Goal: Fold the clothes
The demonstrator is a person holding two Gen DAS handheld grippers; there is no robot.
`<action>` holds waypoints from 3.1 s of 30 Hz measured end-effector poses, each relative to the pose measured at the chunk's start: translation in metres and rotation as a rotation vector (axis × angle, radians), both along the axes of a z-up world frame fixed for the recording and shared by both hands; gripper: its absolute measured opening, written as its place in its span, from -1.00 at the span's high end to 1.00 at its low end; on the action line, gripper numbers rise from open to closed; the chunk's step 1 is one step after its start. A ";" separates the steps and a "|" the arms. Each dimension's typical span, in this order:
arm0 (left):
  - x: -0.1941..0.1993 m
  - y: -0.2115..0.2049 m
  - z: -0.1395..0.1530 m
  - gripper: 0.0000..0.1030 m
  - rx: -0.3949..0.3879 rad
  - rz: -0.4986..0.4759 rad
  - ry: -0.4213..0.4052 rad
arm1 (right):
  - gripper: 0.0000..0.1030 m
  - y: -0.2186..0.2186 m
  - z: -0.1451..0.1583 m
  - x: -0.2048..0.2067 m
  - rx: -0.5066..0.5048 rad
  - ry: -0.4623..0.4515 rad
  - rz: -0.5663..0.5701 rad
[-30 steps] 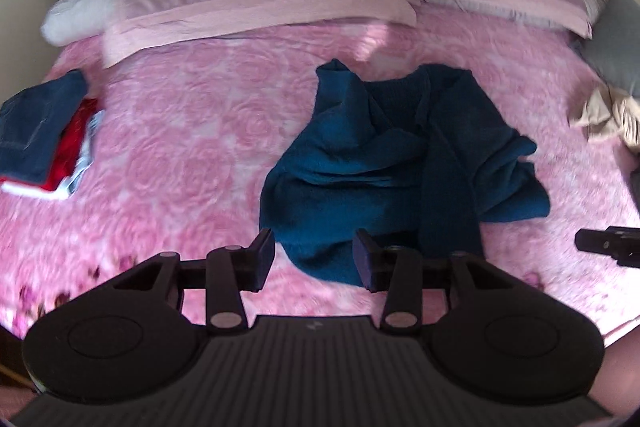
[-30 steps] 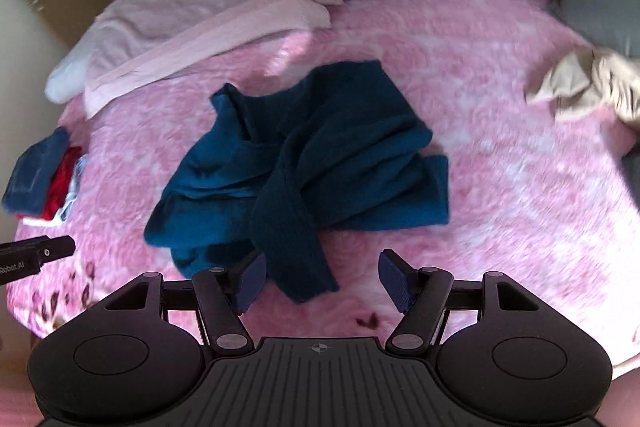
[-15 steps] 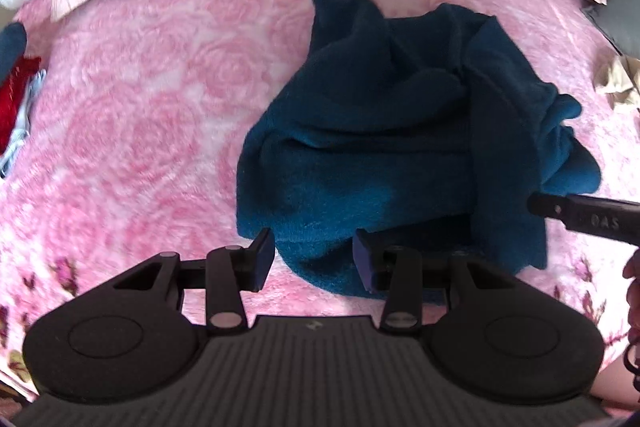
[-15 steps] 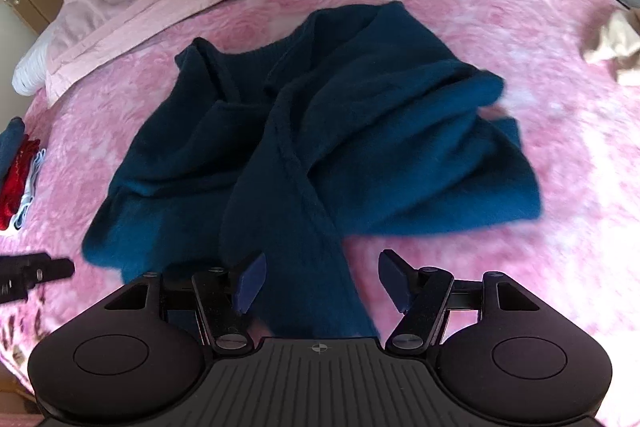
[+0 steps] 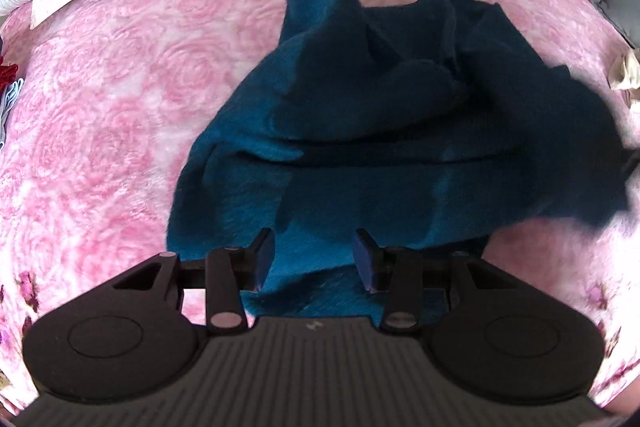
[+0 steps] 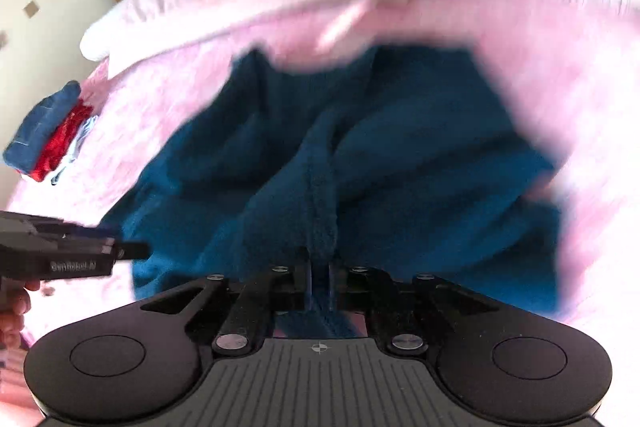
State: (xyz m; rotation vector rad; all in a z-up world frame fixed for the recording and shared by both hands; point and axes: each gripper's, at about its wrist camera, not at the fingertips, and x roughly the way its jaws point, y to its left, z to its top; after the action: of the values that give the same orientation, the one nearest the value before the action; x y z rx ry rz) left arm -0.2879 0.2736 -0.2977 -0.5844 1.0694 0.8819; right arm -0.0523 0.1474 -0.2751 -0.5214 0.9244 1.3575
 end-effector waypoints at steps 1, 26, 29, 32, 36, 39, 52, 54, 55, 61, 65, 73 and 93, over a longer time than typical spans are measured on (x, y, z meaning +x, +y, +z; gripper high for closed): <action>0.004 0.000 0.000 0.25 0.001 -0.001 0.000 | 0.89 -0.001 0.017 0.018 0.017 -0.084 -0.006; 0.080 0.083 0.001 0.82 0.178 -0.217 -0.083 | -0.62 -0.044 -0.016 0.132 -0.322 -0.128 -0.532; 0.037 0.151 0.056 0.82 0.394 -0.082 -0.078 | -0.62 -0.045 -0.008 0.139 -0.313 -0.137 -0.545; -0.024 0.243 0.102 0.76 0.497 0.233 -0.102 | -0.62 -0.046 0.004 0.144 -0.279 -0.148 -0.564; -0.080 0.287 0.100 0.69 0.487 0.418 -0.023 | -0.62 -0.041 0.011 0.141 -0.226 -0.114 -0.552; -0.105 0.232 0.057 0.42 0.318 0.423 -0.055 | -0.62 -0.041 0.008 0.132 -0.205 -0.063 -0.514; -0.125 -0.012 -0.081 0.22 -0.455 0.606 -0.422 | -0.62 -0.081 -0.026 0.086 -0.221 -0.052 -0.190; -0.119 -0.019 -0.086 0.12 -0.447 0.642 -0.442 | -0.62 -0.078 -0.035 0.069 -0.208 -0.121 -0.078; -0.116 -0.023 -0.088 0.05 -0.442 0.660 -0.451 | -0.62 -0.076 -0.041 0.060 -0.192 -0.170 -0.034; -0.093 -0.019 -0.091 0.08 -0.393 0.629 -0.427 | -0.24 -0.062 -0.072 0.027 -0.064 -0.385 0.164; -0.097 -0.013 -0.079 0.92 -0.392 0.518 -0.457 | 0.81 -0.053 -0.073 0.025 -0.072 -0.350 0.240; -0.172 -0.004 0.034 0.93 -0.256 0.341 -0.570 | 0.88 -0.102 0.008 0.059 -0.104 0.251 0.163; -0.201 -0.029 -0.044 0.29 -0.266 0.343 -0.102 | -0.18 -0.152 -0.062 0.029 -0.302 0.552 -0.465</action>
State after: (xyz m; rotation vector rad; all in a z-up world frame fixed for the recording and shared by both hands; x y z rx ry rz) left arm -0.4886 0.2446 -0.3415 -1.0469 1.0167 1.0000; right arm -0.0228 -0.0048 -0.3374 -0.1282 1.6068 0.9456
